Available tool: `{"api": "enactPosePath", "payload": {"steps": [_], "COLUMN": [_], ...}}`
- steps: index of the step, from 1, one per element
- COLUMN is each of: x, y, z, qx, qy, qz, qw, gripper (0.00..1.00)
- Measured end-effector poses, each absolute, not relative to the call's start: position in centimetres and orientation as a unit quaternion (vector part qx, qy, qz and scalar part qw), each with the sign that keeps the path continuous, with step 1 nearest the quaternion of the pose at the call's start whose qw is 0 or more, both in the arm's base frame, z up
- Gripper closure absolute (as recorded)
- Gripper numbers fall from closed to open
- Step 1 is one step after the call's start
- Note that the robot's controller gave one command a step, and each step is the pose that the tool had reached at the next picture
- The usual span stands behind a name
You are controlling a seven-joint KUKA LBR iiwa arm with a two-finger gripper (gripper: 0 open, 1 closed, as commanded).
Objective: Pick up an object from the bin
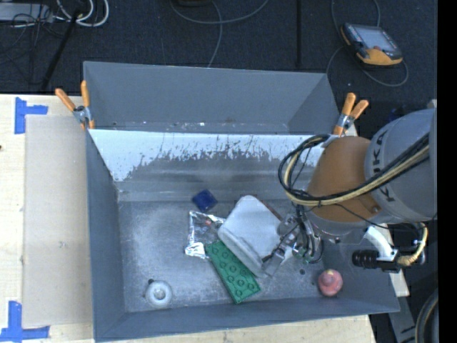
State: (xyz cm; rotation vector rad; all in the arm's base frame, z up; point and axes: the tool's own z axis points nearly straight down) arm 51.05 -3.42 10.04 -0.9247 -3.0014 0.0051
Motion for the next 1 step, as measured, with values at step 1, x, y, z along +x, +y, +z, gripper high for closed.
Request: {"api": "enactPosePath", "payload": {"steps": [1], "x": [47.96], "y": [-12.42], "z": [10.03], "qx": [-0.152], "qy": [-0.988], "qz": [0.001], "qw": [0.002], "gripper": [0.0]}}
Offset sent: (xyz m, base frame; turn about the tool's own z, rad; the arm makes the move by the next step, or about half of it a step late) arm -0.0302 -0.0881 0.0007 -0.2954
